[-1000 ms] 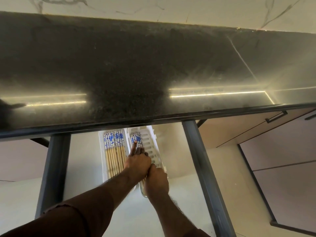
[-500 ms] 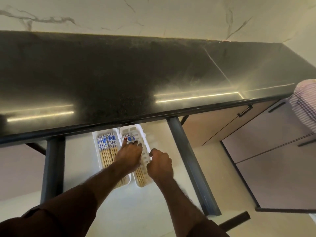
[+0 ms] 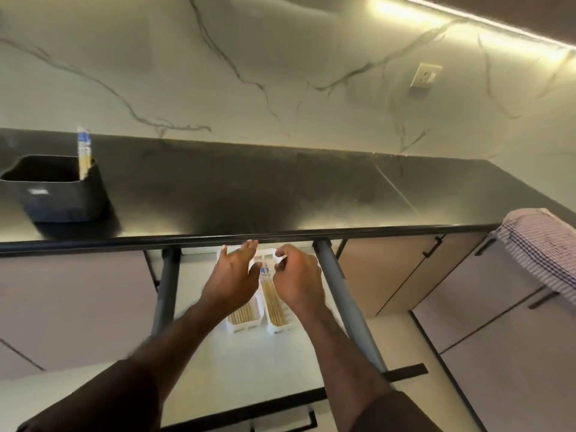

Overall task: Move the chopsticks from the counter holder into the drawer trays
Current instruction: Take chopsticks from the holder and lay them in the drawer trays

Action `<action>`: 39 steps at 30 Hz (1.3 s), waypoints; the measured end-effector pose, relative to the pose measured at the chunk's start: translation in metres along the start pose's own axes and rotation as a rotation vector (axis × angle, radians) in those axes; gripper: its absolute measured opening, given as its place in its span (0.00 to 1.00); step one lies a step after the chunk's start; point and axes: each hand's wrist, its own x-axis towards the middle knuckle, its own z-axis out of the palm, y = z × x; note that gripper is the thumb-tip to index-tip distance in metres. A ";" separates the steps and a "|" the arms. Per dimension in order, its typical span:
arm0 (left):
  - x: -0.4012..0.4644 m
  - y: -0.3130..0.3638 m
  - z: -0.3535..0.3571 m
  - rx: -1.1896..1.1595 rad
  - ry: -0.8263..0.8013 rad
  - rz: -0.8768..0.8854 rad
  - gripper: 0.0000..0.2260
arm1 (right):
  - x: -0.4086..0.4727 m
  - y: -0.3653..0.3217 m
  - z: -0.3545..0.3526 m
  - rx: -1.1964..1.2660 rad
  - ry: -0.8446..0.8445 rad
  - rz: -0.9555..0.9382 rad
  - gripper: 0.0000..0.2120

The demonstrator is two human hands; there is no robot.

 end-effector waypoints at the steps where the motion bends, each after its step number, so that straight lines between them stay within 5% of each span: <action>1: -0.011 0.003 -0.015 -0.016 0.038 0.006 0.23 | -0.010 -0.011 -0.008 0.010 0.021 -0.032 0.16; 13: -0.091 -0.018 -0.183 -0.137 0.395 0.082 0.23 | -0.062 -0.159 -0.042 0.131 0.142 -0.337 0.11; 28: -0.115 -0.212 -0.322 -0.106 0.421 0.020 0.21 | -0.076 -0.347 0.101 0.166 0.007 -0.430 0.13; 39: -0.070 -0.301 -0.357 -0.109 0.315 -0.023 0.23 | -0.036 -0.404 0.186 0.131 -0.040 -0.363 0.17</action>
